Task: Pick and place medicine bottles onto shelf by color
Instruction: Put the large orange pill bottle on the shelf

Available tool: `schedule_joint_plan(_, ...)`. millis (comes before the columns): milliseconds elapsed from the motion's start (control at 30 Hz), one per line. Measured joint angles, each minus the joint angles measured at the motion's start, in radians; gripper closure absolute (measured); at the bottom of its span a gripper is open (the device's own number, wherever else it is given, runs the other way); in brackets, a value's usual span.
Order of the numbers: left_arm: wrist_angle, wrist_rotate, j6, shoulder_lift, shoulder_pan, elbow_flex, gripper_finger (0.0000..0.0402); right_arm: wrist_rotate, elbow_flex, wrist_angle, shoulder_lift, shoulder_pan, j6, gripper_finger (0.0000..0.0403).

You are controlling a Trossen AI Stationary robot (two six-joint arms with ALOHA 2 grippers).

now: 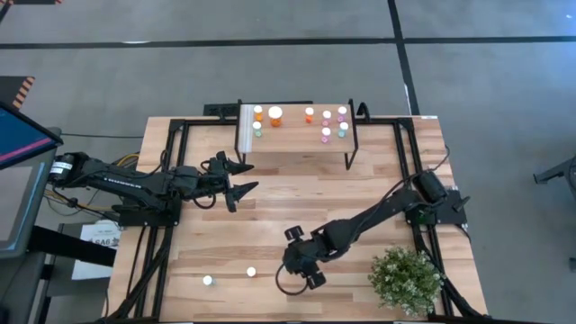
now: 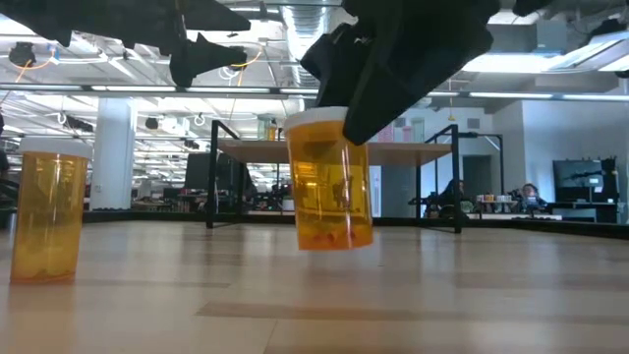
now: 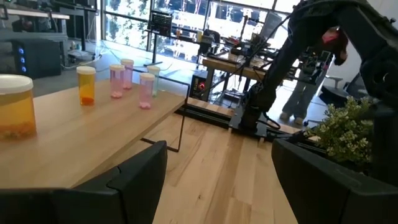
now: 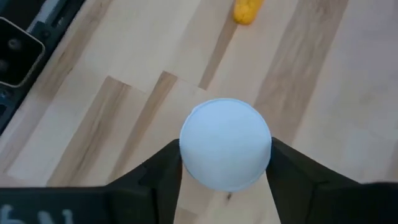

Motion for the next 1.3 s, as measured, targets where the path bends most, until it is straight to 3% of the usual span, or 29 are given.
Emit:
schedule_joint_plan(367,0.005,0.002,0.0,0.0,0.0,0.0,0.0125,0.011,0.026,-0.148,-0.206,-0.165,-0.085,0.0192)
schedule_joint_plan(700,0.009,0.002,0.001,0.0,0.0,-0.001,0.0125,0.019,0.018,-0.092,-0.449,-0.533,-0.206,0.0188)
schedule_joint_plan(833,0.01,0.002,0.002,0.0,0.0,-0.001,0.0125,0.007,0.018,-0.054,-0.465,-0.692,-0.211,0.0186)
schedule_joint_plan(1000,0.013,0.002,0.01,0.0,0.0,-0.001,0.0125,-0.092,0.016,-0.073,-0.445,-0.842,-0.21,0.0186)
schedule_joint_plan(1300,0.014,0.003,0.018,0.0,0.0,-0.001,0.0125,-0.129,0.019,-0.112,-0.396,-0.903,-0.217,0.0185)
